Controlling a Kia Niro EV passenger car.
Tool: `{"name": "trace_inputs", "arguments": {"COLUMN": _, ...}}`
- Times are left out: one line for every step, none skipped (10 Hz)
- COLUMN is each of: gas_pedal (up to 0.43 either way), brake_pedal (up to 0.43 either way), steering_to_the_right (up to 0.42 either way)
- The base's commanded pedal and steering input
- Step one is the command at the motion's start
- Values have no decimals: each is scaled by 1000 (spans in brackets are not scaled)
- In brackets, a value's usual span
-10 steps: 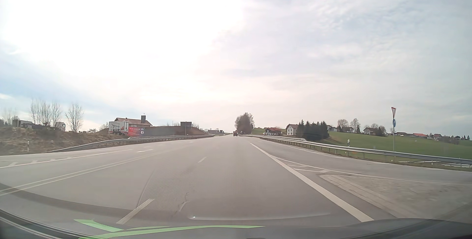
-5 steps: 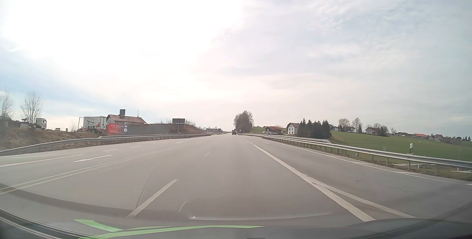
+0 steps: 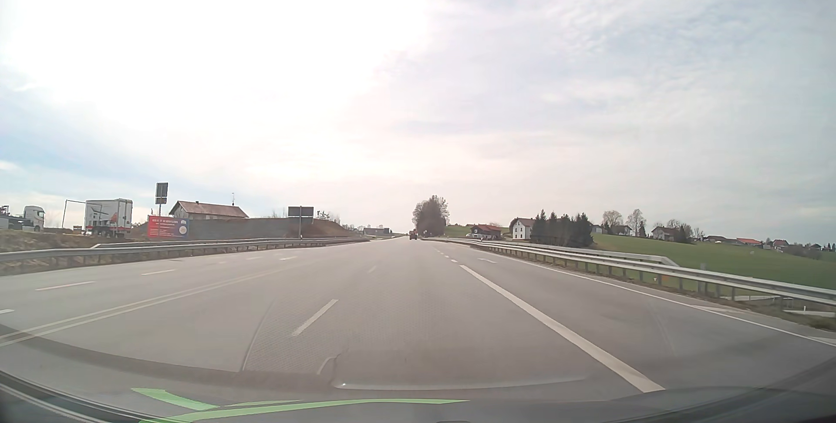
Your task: Follow the waypoints while adhering to traffic rules and regulations
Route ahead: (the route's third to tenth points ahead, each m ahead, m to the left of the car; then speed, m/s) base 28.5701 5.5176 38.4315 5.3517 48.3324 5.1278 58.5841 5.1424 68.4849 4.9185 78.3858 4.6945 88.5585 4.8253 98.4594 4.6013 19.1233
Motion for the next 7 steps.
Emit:
{"name": "trace_inputs", "arguments": {"gas_pedal": 311, "brake_pedal": 0, "steering_to_the_right": 2}}
{"name": "trace_inputs", "arguments": {"gas_pedal": 311, "brake_pedal": 0, "steering_to_the_right": 2}}
{"name": "trace_inputs", "arguments": {"gas_pedal": 311, "brake_pedal": 0, "steering_to_the_right": 2}}
{"name": "trace_inputs", "arguments": {"gas_pedal": 311, "brake_pedal": 0, "steering_to_the_right": 2}}
{"name": "trace_inputs", "arguments": {"gas_pedal": 311, "brake_pedal": 0, "steering_to_the_right": 1}}
{"name": "trace_inputs", "arguments": {"gas_pedal": 311, "brake_pedal": 0, "steering_to_the_right": 1}}
{"name": "trace_inputs", "arguments": {"gas_pedal": 311, "brake_pedal": 0, "steering_to_the_right": 1}}
